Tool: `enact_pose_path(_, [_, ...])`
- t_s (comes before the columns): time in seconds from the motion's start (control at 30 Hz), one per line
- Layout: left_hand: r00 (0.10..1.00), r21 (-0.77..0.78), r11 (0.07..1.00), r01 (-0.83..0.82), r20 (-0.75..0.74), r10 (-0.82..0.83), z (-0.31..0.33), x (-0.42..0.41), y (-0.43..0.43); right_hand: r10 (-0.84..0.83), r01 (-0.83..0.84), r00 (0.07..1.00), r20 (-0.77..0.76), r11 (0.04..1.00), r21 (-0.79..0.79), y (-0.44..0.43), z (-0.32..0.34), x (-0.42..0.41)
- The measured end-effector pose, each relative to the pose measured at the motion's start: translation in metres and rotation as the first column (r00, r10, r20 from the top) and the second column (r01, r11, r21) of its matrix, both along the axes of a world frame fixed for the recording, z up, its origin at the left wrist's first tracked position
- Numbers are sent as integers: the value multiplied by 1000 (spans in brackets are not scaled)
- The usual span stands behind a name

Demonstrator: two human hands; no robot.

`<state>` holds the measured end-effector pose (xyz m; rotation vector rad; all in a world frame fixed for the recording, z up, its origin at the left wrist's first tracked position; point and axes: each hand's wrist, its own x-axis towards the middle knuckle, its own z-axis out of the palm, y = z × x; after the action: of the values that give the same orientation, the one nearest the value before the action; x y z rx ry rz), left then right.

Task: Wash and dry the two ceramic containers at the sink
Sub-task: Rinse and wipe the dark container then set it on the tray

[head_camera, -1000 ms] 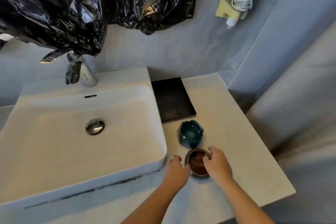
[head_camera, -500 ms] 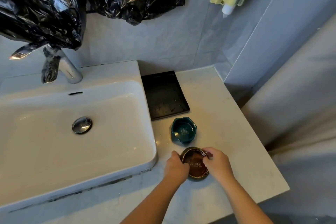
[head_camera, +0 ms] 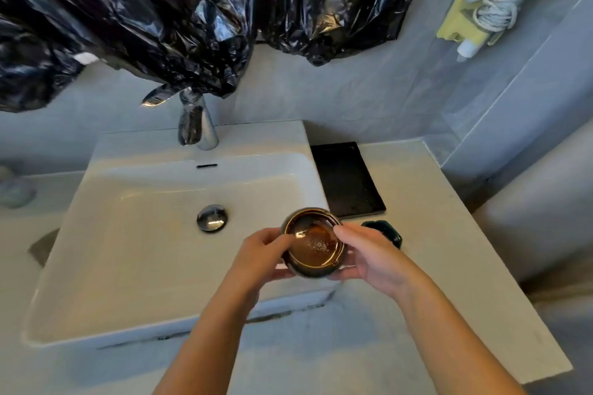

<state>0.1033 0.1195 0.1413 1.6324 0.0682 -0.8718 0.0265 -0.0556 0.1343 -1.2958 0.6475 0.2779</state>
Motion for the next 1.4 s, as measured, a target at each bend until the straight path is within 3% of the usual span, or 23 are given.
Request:
enact_pose_path(0.07, [992,-88,994,-58,-118,48,-2,27,40,73,-74,997,-19,997,-36,34,0,36])
enact_pose_path(0.13, [974,-96,982,-166,-174,147,-15,56,77,147,-142,989,-1,951,-276,65,2,74])
enact_pose_path(0.2, [945,-70,957,-281,-197,263,-28,85,108,132,-13,979,157,804,-594,92,16,114])
enact_pose_path(0.3, [924,-30,937,-349,-178,338,-40,125,135,272,250,845,461,561,-789,127,48,179])
enact_pose_path(0.4, [932,-65,938,-340,-154,327,-41,155,143,532,202,765,362,335,-920,146,61,247])
enact_pose_path(0.47, [936,-93,938,-333,-152,317,-40,169,141,600,157,759,255,212,-965,151,60,281])
enact_pose_path(0.57, [940,-130,938,-321,-160,300,-41,185,137,620,331,730,289,50,-942,157,56,305])
enact_pose_path(0.7, [957,-147,951,-273,-140,253,-44,200,132,604,493,707,368,-49,-869,156,51,315])
enact_pose_path(1.23, [969,-237,941,-240,-115,218,-51,204,115,555,339,760,339,106,-935,138,70,324])
enact_pose_path(1.3, [965,-243,935,-256,-118,234,-52,202,117,543,300,766,344,171,-939,135,69,313])
enact_pose_path(1.4, [954,-263,919,-295,-136,268,-56,196,123,359,394,755,549,420,-817,128,46,264])
